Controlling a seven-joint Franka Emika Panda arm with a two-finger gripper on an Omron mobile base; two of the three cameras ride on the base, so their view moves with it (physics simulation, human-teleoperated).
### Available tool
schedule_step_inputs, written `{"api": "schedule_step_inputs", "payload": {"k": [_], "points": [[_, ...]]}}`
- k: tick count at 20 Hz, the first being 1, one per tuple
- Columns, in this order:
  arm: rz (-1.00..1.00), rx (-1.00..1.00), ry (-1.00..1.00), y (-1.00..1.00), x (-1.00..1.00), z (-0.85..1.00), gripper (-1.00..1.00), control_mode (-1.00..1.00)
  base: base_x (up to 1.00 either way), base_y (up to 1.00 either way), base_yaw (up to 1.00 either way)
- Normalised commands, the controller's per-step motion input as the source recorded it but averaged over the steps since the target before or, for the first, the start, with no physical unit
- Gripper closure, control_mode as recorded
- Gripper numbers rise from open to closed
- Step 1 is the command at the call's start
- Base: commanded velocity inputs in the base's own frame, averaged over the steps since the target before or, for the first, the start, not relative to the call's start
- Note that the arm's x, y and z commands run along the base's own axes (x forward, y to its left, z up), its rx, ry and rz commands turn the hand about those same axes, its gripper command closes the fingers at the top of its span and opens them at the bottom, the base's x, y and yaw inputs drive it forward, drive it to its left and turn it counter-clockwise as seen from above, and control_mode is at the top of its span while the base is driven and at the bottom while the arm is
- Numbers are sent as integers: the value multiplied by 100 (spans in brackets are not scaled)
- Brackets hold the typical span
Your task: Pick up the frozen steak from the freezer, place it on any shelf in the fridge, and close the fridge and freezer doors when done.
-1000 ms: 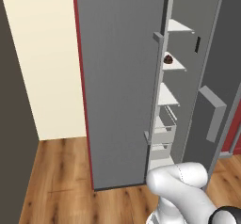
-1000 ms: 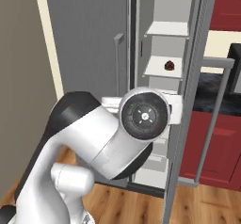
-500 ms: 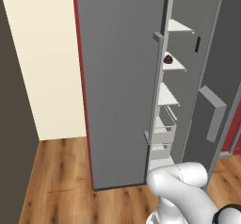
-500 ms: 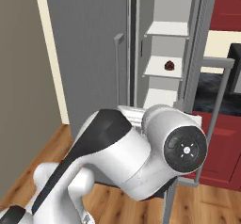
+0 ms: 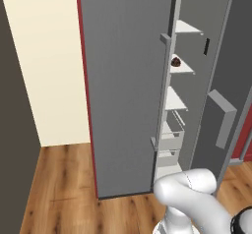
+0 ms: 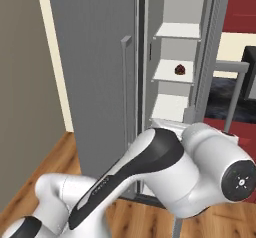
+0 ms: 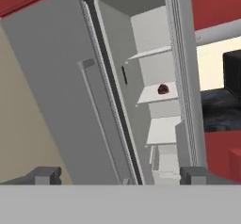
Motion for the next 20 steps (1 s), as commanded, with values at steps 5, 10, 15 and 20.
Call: {"api": "schedule_step_inputs", "payload": {"k": [5, 10, 15, 20], "points": [[8, 7, -6, -59, 43, -27, -100, -100, 0, 0, 0], [9, 0, -3, -43, 40, -18, -100, -100, 0, 0, 0], [5, 0, -17, -38, 45, -50, -100, -100, 0, 0, 0], [2, 0, -3, -30, 38, -8, -100, -100, 0, 0, 0]]}}
